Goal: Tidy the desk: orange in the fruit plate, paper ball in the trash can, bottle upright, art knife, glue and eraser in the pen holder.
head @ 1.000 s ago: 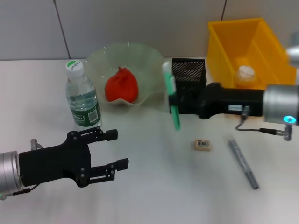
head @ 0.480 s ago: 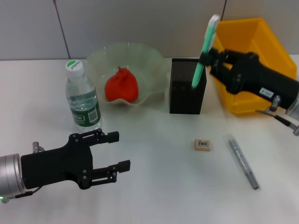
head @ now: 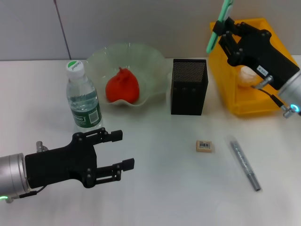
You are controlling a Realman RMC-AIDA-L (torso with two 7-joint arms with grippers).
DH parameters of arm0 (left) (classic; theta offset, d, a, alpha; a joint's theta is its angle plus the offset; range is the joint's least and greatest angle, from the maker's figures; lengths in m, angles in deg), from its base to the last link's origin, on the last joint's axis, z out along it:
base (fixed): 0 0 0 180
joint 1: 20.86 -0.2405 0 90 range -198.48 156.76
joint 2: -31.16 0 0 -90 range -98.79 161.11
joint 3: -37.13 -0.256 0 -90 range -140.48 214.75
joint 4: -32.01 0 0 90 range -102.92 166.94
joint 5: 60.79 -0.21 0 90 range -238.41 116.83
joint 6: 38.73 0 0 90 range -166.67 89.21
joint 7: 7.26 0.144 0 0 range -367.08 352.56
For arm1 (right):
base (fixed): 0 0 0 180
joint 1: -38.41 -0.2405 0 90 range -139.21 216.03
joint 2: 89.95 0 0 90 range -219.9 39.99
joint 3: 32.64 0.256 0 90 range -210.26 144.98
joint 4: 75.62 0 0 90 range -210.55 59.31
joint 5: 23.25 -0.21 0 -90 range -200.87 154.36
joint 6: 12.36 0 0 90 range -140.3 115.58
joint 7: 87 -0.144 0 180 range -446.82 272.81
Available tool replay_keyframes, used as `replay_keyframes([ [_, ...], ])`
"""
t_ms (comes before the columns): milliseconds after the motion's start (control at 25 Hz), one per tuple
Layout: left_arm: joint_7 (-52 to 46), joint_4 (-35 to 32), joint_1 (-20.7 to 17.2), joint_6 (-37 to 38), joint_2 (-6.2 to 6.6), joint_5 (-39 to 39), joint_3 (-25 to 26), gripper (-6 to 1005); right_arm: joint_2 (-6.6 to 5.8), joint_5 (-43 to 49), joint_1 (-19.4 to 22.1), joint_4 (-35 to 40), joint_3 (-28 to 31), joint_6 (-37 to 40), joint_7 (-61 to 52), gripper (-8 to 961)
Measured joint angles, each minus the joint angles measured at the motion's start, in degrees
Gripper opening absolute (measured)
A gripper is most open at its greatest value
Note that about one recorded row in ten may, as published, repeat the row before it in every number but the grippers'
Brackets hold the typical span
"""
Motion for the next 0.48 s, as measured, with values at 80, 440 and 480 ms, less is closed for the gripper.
replay_keyframes([
  [80, -0.3, 0.0, -0.1, -0.26, -0.08, 0.92, 0.05, 752, 0.04, -2.54, -2.02, -2.52, -0.27, -3.23, 3.33, 171],
  [440, -1.58, 0.09, 0.04, -2.24, 0.02, 1.3, 0.04, 752, 0.1, -2.47, -6.56, -5.35, -1.24, -9.53, 4.14, 171],
  [480, -1.59, 0.09, -0.02, -2.52, 0.05, 1.32, 0.04, 752, 0.1, -2.46, -7.06, -5.59, -2.61, -10.74, 3.97, 171],
])
